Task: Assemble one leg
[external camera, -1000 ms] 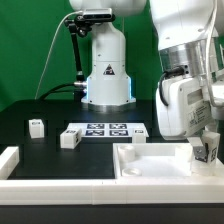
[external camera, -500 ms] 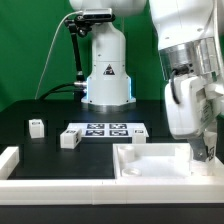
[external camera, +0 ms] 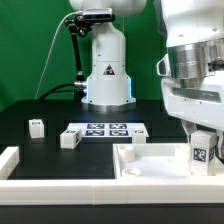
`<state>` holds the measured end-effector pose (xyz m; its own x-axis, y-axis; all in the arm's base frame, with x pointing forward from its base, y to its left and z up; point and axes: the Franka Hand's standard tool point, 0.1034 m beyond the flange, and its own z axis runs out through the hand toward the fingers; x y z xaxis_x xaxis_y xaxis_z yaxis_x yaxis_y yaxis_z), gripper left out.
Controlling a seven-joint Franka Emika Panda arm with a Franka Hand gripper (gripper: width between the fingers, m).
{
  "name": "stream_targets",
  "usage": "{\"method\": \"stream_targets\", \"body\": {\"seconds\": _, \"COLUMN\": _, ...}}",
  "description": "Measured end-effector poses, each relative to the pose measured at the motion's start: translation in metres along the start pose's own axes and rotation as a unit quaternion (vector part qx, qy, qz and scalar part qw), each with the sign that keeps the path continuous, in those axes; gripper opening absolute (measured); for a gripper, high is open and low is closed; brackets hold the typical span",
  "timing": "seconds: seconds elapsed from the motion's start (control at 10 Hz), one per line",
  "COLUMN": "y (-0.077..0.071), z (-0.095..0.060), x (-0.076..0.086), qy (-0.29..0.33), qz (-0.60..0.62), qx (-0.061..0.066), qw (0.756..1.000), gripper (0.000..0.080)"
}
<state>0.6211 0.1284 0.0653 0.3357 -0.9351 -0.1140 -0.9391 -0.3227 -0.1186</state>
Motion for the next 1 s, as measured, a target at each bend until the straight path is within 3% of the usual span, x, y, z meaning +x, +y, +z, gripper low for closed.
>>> {"method": "stream_targets", "body": {"seconds": 0.3, "y": -0.0036, "z": -0.0024, "x": 0.0028, "qy": 0.019, "qz": -0.200, "qx": -0.014, "qw": 0.980, "gripper": 0.0649}}
{"method": "stream_targets", "body": {"seconds": 0.7, "y": -0.0045, "z": -0.0045, "x": 0.0093, "qy": 0.028, "qz": -0.408, "qx": -0.027, "qw": 0.912, "gripper": 0.0649}}
{"method": "stream_targets", "body": {"seconds": 0.8, "y": -0.0045, "z": -0.0045, "x": 0.0092, "qy": 0.028, "qz": -0.400, "qx": -0.027, "qw": 0.916, "gripper": 0.0649}}
{"method": "stream_targets", "body": {"seconds": 1.0, "y": -0.0045, "z": -0.0045, "x": 0.0095, "qy": 0.028, "qz": -0.399, "qx": -0.027, "qw": 0.916, "gripper": 0.0355}}
